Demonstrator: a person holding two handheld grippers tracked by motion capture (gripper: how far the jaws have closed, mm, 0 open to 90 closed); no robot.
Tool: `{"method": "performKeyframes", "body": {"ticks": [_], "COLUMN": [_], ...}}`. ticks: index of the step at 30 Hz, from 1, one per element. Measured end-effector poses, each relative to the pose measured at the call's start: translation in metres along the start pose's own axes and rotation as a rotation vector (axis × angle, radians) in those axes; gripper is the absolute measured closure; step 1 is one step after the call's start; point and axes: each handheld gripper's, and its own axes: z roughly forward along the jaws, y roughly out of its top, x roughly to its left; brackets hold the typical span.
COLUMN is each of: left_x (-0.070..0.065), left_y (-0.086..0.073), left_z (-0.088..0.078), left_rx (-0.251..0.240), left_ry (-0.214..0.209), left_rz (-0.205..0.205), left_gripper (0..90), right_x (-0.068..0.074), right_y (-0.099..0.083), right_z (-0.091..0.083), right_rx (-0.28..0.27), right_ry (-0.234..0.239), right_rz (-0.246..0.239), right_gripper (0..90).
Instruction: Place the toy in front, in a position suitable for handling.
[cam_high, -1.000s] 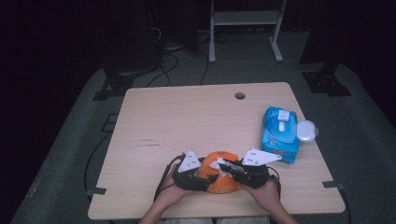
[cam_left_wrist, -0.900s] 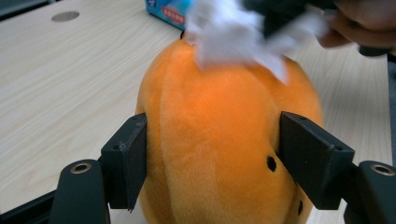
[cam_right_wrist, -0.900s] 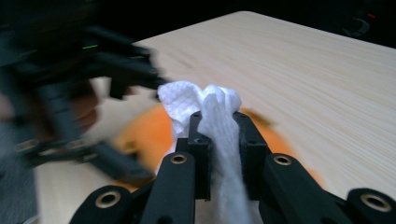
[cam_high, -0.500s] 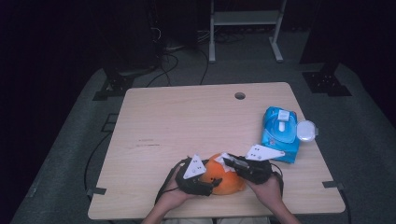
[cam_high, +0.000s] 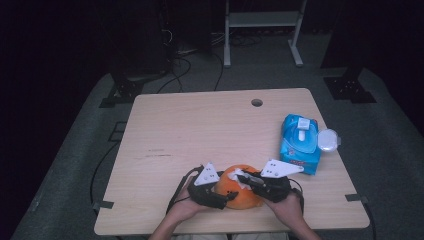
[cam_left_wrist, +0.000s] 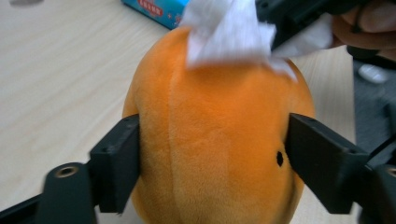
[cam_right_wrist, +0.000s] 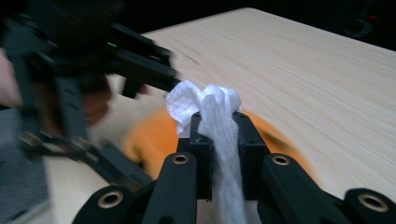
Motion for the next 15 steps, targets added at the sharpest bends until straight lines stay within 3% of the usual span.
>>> {"method": "performKeyframes", "body": {"ticks": [1,2,5,6,8,10,12,14,15], "left_x": [0.000,-0.004,-0.002,0.000,0.005,0.009,0.012,0.008,0.006], "left_y": [0.000,0.002,0.001,0.000,0.000,0.000,-0.002,-0.001,0.000], "left_z": [0.000,0.000,-0.003,-0.003,-0.004,-0.005,-0.004,-0.002,-0.001], "left_rx": [0.000,0.004,-0.011,-0.020,-0.033,-0.023,-0.030,-0.020,-0.018], "left_ry": [0.000,0.014,0.002,-0.006,-0.034,-0.032,-0.054,-0.040,-0.032], "left_rz": [0.000,0.033,0.021,0.003,-0.029,-0.071,-0.113,-0.081,-0.063], "left_gripper": [24.0,23.9,20.8,18.4,16.3,12.9,15.2,21.7,24.1], "right_x": [0.000,0.006,0.002,-0.006,-0.008,-0.013,-0.017,-0.018,-0.014], "right_y": [0.000,0.004,0.003,-0.001,-0.003,-0.006,-0.006,-0.004,-0.002], "right_z": [0.000,0.004,0.002,0.000,-0.001,-0.004,-0.006,-0.005,-0.004], "right_rx": [0.000,0.008,0.013,0.026,0.029,0.031,0.025,0.017,0.018], "right_ry": [0.000,-0.004,-0.013,0.002,-0.003,-0.011,-0.008,0.000,0.001], "right_rz": [0.000,-0.025,-0.001,0.047,0.057,0.075,0.106,0.123,0.109], "right_gripper": [79.7,79.7,79.9,80.1,80.2,80.2,80.3,80.2,80.2]}}
